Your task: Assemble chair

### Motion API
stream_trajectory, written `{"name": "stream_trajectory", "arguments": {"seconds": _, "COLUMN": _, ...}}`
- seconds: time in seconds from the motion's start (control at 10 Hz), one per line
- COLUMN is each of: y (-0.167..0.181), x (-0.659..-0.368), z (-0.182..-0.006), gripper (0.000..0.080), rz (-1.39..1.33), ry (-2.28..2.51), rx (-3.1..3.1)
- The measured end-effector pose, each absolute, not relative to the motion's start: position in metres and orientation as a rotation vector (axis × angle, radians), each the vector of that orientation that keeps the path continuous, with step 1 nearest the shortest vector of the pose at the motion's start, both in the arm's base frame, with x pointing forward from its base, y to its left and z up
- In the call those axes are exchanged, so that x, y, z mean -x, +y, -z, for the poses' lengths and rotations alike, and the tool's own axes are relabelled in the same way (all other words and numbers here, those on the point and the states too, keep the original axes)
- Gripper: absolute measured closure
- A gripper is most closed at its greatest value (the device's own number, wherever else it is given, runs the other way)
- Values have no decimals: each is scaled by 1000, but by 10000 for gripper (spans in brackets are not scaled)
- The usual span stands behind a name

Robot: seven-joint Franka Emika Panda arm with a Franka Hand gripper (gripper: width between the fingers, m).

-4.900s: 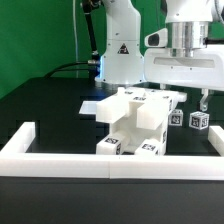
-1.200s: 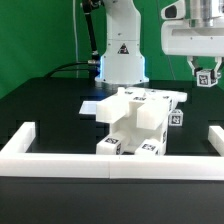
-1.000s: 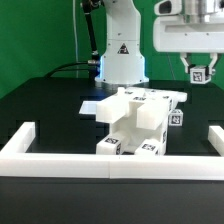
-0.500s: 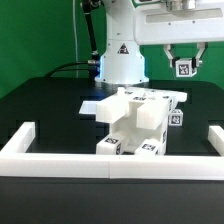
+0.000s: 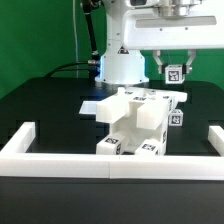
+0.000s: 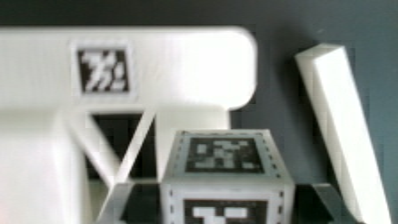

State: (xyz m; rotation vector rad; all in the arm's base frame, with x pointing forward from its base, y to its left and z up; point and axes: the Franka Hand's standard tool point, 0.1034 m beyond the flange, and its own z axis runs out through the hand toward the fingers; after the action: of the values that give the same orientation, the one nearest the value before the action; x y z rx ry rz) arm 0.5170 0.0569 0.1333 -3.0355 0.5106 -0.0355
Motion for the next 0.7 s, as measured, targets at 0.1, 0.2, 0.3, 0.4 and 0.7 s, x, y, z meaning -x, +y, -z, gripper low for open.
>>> {"name": "stream_trajectory", "arguments": {"seconds": 0.1, "y": 51, "x": -525, "z": -137, "gripper": 511, "rz": 37, "ry": 463, "rx": 3049}}
{"name": "stream_trajectory", "arguments": {"seconds": 0.2, "y": 49, "x": -534, "z": -143, "gripper": 511, "rz": 48, "ry": 457, "rx": 3048}}
{"name": "stream_trajectory", "arguments": {"seconds": 0.3, "y": 49, "x": -533, "z": -142, "gripper": 511, "rz": 50, "ry": 460, "rx": 3049}}
{"name": "stream_trajectory", "arguments": {"seconds": 0.4, "y": 49, "x": -533, "z": -141, "gripper": 511, "rz": 49, "ry": 461, "rx": 3049}}
{"name": "stream_trajectory", "arguments": {"seconds": 0.7, "y": 39, "x": -540, "z": -138, "gripper": 511, "rz": 60, "ry": 295, "rx": 3110}}
